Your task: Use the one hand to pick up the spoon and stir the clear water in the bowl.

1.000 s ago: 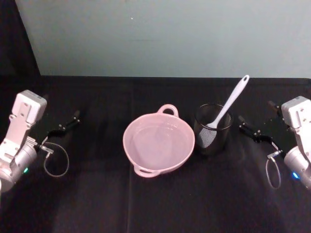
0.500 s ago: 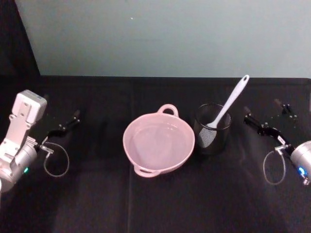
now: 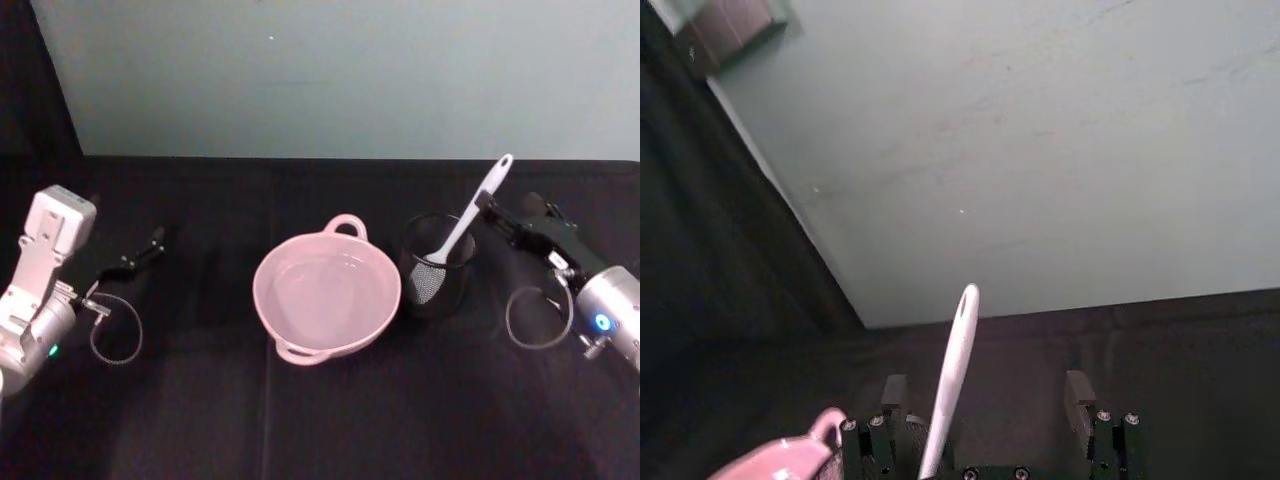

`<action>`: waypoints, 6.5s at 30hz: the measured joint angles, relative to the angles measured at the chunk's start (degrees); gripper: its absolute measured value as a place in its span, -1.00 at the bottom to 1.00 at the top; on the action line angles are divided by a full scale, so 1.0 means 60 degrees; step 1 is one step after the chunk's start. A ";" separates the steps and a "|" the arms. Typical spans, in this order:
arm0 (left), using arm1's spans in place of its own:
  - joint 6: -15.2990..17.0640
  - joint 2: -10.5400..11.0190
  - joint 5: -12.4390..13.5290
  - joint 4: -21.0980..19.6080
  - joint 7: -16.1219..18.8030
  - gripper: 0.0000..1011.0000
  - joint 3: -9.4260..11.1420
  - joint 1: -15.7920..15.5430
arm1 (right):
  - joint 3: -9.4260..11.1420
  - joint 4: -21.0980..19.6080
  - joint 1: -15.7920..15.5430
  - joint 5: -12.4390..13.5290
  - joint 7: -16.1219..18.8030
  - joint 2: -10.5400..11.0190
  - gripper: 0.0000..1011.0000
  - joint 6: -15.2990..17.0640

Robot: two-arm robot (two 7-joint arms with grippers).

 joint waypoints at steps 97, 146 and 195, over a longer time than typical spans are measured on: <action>0.0000 0.0000 0.0001 0.0000 0.0000 1.00 0.0001 0.0000 | -0.0888 -0.3190 0.1918 -0.0202 -0.0150 0.1558 -0.78 0.2596; 0.0000 0.0000 0.0001 0.0000 0.0000 1.00 0.0000 0.0000 | -0.2878 -0.1248 0.2790 -0.1494 0.1151 -0.0283 -0.78 0.1087; 0.0000 0.0000 0.0000 0.0001 0.0000 1.00 0.0001 0.0000 | -0.2369 0.1321 0.2699 -0.2656 0.1803 -0.1864 -0.78 -0.0785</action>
